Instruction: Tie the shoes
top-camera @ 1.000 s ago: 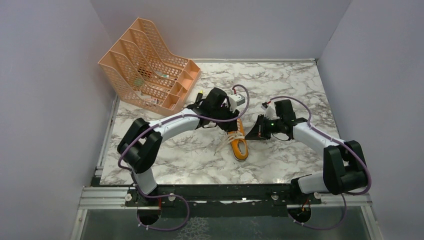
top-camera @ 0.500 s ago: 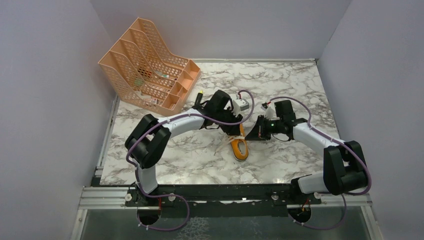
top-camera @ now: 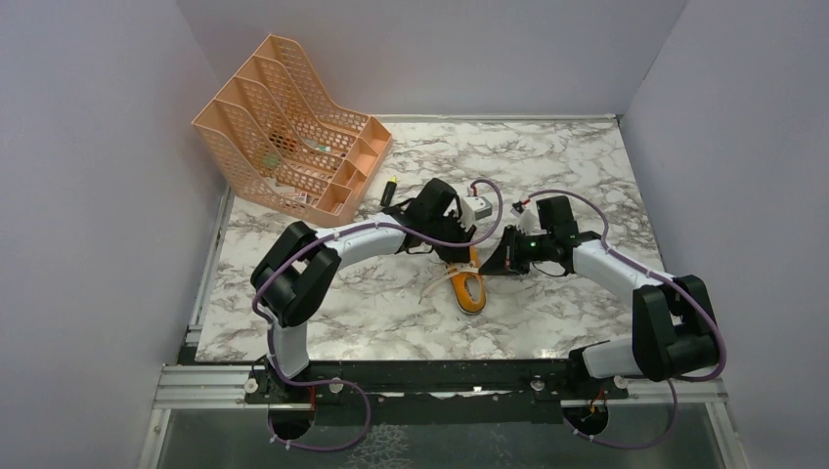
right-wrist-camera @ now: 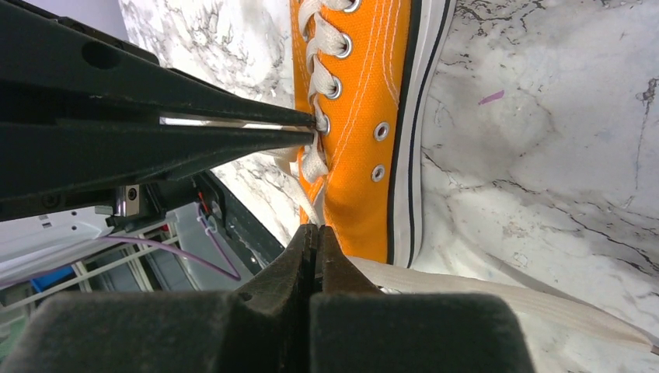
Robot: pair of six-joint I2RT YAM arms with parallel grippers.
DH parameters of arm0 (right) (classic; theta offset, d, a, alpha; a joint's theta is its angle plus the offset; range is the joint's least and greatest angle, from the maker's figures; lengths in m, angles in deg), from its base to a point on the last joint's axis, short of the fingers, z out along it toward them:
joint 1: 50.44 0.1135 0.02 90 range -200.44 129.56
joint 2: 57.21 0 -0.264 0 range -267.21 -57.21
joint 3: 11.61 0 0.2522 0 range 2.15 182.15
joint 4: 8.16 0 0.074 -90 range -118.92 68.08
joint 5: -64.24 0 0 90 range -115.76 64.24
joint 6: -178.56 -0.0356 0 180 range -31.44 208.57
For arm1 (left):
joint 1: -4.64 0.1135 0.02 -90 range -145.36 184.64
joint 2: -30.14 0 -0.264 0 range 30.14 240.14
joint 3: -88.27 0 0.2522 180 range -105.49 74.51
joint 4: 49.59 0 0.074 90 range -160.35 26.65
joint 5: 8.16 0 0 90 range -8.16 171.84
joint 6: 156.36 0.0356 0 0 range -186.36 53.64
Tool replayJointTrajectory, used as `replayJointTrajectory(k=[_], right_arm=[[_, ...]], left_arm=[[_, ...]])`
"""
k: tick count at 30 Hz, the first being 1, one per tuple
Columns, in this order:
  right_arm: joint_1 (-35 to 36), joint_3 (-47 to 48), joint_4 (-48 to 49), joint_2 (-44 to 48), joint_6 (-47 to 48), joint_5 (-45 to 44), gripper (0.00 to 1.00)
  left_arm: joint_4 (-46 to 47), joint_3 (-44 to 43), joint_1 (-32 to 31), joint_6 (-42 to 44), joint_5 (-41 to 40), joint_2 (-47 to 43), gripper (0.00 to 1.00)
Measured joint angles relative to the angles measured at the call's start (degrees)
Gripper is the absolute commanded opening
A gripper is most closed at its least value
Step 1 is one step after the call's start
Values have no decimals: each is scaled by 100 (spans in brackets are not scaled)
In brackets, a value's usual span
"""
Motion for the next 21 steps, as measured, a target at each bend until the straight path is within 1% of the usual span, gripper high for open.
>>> replayJointTrajectory(k=[7, 11, 15, 16, 17, 18, 21], right_arm=[[87, -55, 131, 129, -463, -33, 1], [256, -238, 378, 293, -925, -131, 1], [365, -278, 448, 302, -1172, -278, 1], [376, -278, 459, 306, -1200, -308, 1], [382, -278, 461, 317, -1217, -354, 1], [385, -278, 459, 326, -1220, -389, 1], [385, -293, 428, 435, -1217, -494, 1]], left_arm=[[2, 15, -7, -48, -146, -79, 0], [57, 144, -9, -138, -146, -302, 0], [116, 302, -11, -249, -144, -509, 0], [136, 332, -9, -267, -140, -540, 2], [146, 350, -9, -267, -136, -555, 9], [146, 354, -11, -262, -133, -557, 14], [140, 348, -11, -234, -133, -535, 24]])
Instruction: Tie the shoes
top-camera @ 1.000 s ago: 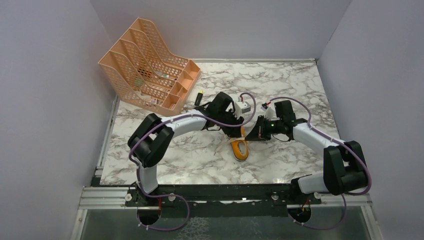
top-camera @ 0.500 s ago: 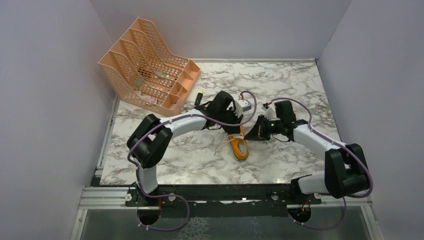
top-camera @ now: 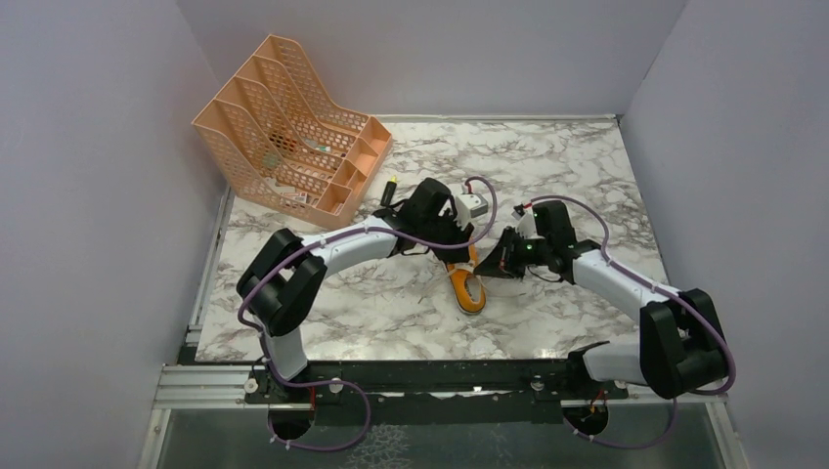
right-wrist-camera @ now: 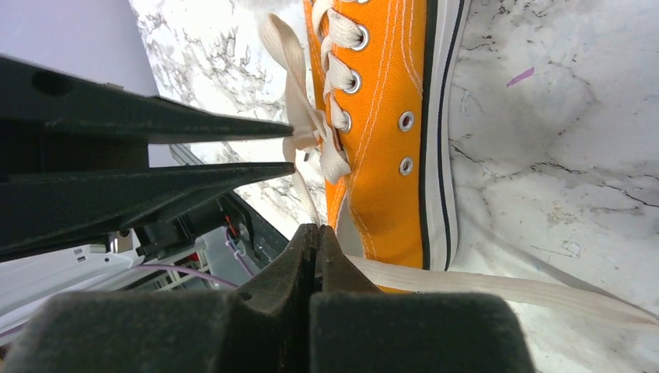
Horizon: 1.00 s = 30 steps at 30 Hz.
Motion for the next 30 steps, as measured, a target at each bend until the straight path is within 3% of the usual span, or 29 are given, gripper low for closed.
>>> replayJointTrajectory(k=[7, 12, 19, 26, 30], right_arm=[[0, -170, -2, 166, 2, -55, 1], [0, -210, -4, 166, 2, -63, 0], [0, -210, -2, 162, 2, -63, 0], [0, -210, -2, 133, 2, -63, 1], [2, -208, 0, 98, 0, -63, 0]], left_arm=[[-44, -221, -22, 293, 2, 291, 34], [-66, -229, -101, 457, 15, 343, 35], [-92, -229, -201, 592, -55, 376, 27], [-105, -293, -208, 682, -365, 382, 0], [-136, -313, -208, 734, -503, 380, 0]])
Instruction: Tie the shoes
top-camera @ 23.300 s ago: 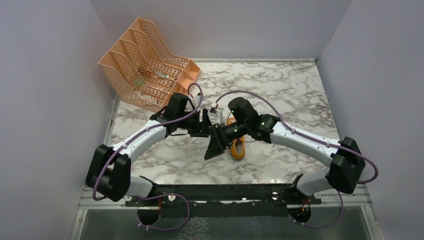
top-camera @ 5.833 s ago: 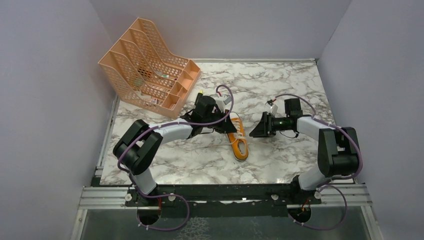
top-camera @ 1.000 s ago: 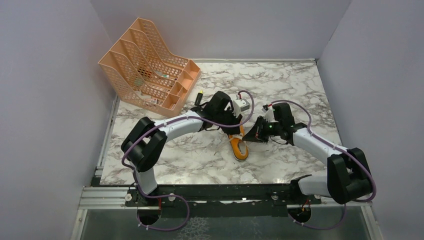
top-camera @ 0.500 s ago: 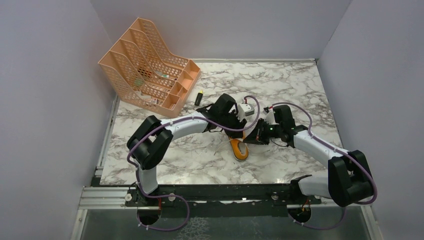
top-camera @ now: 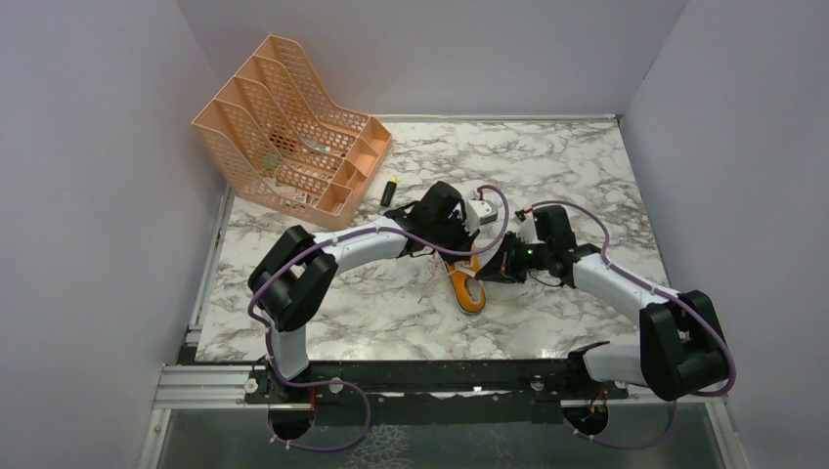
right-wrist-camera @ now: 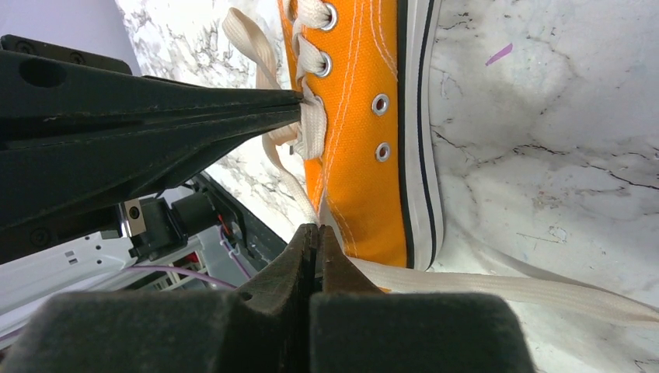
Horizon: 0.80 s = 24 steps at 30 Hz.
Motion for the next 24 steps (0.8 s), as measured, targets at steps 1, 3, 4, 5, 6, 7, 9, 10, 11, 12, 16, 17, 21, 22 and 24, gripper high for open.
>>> replayJointTrajectory(k=[1, 3, 4, 5, 6, 7, 9, 10, 11, 12, 16, 17, 21, 22, 24], right_arm=[[0, 0, 2, -17, -4, 0, 1], [11, 0, 39, -55, -59, 2, 0], [24, 0, 59, -72, -92, 2, 1], [33, 0, 79, -85, -140, 0, 1], [48, 2, 105, -98, -190, -2, 1], [66, 4, 127, -105, -238, -4, 1], [146, 15, 210, -116, -348, -44, 1], [203, 28, 245, -116, -402, -92, 1], [251, 37, 273, -116, -450, -133, 1], [323, 50, 317, -116, -527, -219, 1], [496, 68, 448, -114, -817, -595, 0], [525, 68, 472, -114, -887, -691, 0], [599, 66, 621, -114, -1139, -1069, 1], [619, 66, 673, -114, -1196, -1145, 1], [656, 61, 778, -114, -1342, -1309, 1]], left_arm=[[-4, 0, 0, -4, -4, 0, 0], [-28, 0, 0, -11, -22, -20, 0], [-39, 0, 0, -15, -33, -42, 0], [-48, 0, 0, -24, -39, -74, 0], [-50, 2, 0, -39, -39, -105, 0], [-52, 2, 0, -61, -39, -146, 0], [-66, 2, 0, -155, -39, -229, 0], [-74, 2, 0, -192, -37, -258, 0], [-83, 2, 0, -254, -37, -289, 0], [-83, 2, 0, -297, -35, -299, 0], [-107, 2, 0, -459, -31, -330, 0], [-129, 2, 0, -492, -20, -339, 0], [-175, 11, 0, -577, 2, -345, 0], [-179, 20, 0, -605, 4, -352, 0], [-186, 44, 0, -660, 2, -374, 0]])
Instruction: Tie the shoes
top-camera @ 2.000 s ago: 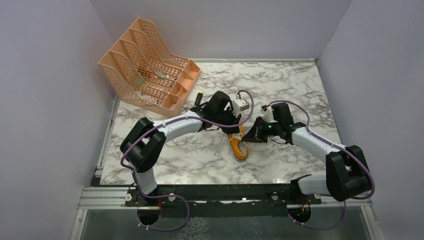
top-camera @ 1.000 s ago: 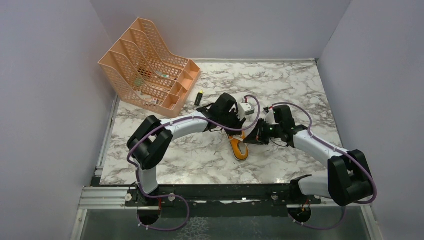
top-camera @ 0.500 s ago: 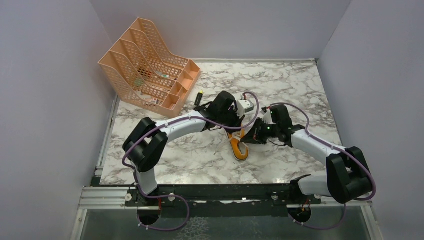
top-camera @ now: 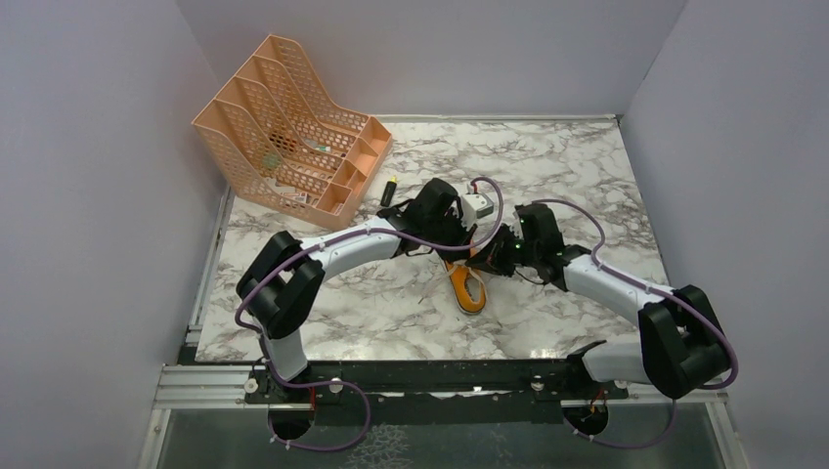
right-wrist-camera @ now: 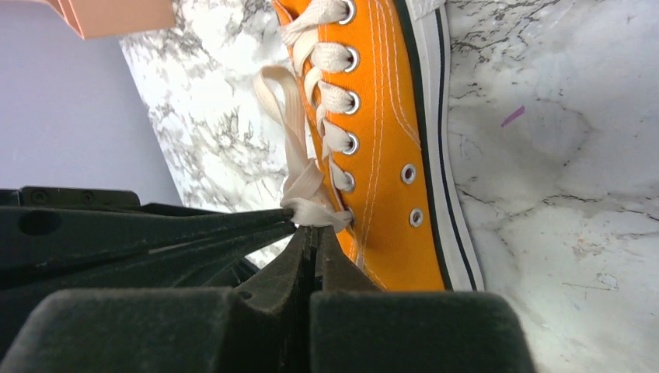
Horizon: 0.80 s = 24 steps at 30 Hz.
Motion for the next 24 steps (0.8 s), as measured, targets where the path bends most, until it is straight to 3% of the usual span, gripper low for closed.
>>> replayJointTrajectory(k=[19, 24], right_arm=[[365, -131, 181, 39, -883, -1307, 0], [415, -129, 164, 61, -839, -1327, 0]], left_arm=[[17, 367, 2, -240, 72, -229, 0], [-66, 330, 127, -354, 138, -229, 22]])
